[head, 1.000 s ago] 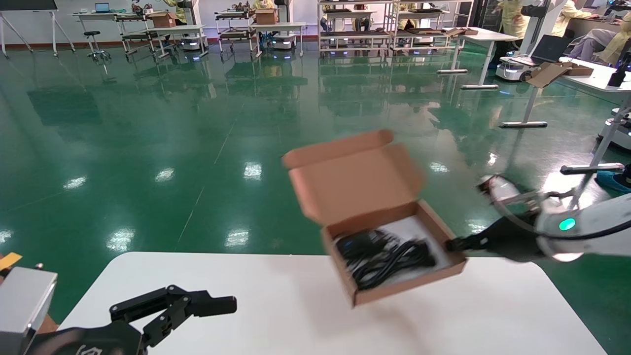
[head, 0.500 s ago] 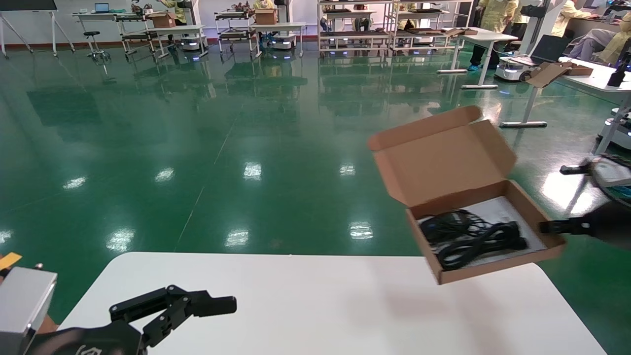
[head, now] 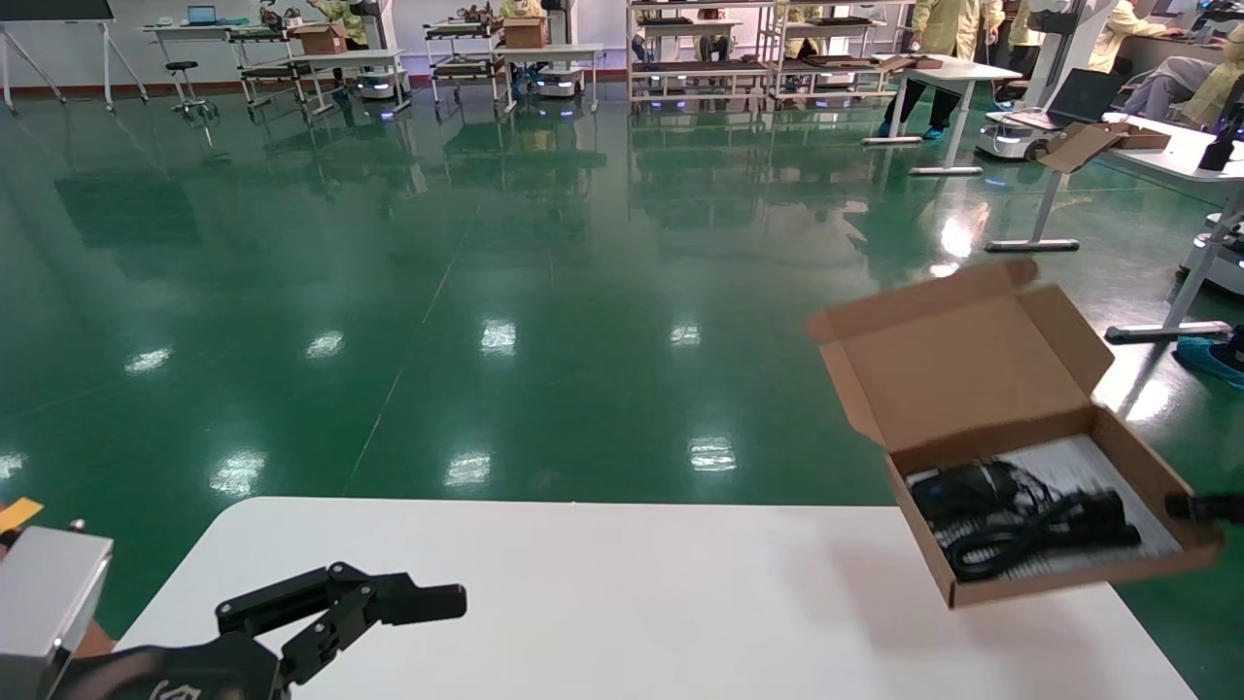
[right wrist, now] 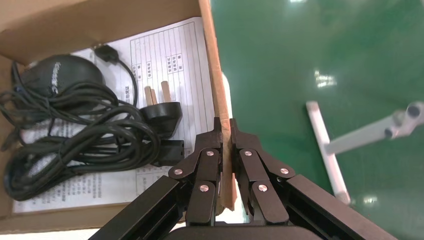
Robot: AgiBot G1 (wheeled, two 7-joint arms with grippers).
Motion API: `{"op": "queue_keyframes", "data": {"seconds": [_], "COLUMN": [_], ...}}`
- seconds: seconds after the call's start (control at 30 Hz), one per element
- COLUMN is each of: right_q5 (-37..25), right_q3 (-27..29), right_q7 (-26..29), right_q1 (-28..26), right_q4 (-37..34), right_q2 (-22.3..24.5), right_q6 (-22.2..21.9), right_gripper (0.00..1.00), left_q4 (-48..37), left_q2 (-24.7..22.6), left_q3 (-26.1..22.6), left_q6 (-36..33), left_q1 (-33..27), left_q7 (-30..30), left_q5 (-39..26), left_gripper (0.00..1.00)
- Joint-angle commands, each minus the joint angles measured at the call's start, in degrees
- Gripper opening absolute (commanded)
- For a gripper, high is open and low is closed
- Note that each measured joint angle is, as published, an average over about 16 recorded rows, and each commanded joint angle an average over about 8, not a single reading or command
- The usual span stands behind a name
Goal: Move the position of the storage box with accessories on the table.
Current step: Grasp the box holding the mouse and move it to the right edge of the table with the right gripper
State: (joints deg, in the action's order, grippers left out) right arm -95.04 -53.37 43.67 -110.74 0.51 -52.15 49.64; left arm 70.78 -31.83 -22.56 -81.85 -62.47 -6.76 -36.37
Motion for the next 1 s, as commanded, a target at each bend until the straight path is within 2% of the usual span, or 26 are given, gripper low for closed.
{"op": "queue_keyframes", "data": {"seconds": [0.03, 0.37, 0.73, 1.0], "right_q5": [0.34, 1.92, 3.79, 4.58], "right_q3": [0.23, 1.35, 2.69, 3.26], "right_q7": [-0.56, -2.19, -2.86, -3.92], "right_q1": [0.87, 5.01, 8.79, 11.55], "right_q4": [-0.38, -1.18, -1.15, -0.86], "right_q2": [0.69, 3.38, 3.9, 3.83], "right_q6": [0.02, 0.66, 1.63, -0.77], "right_gripper": [0.0, 0.0, 0.0, 0.0], "left_q4": [0.0, 0.0, 0.0, 0.0], "left_q2": [0.0, 0.0, 0.0, 0.0], "left_q3": [0.0, 0.0, 0.0, 0.0], "left_q6": [0.0, 0.0, 0.0, 0.0], "left_q1": [0.0, 0.0, 0.0, 0.0], "left_q7": [0.0, 0.0, 0.0, 0.0], "left_q5": [0.0, 0.0, 0.0, 0.0], "left_gripper": [1.0, 1.0, 1.0, 1.0]}}
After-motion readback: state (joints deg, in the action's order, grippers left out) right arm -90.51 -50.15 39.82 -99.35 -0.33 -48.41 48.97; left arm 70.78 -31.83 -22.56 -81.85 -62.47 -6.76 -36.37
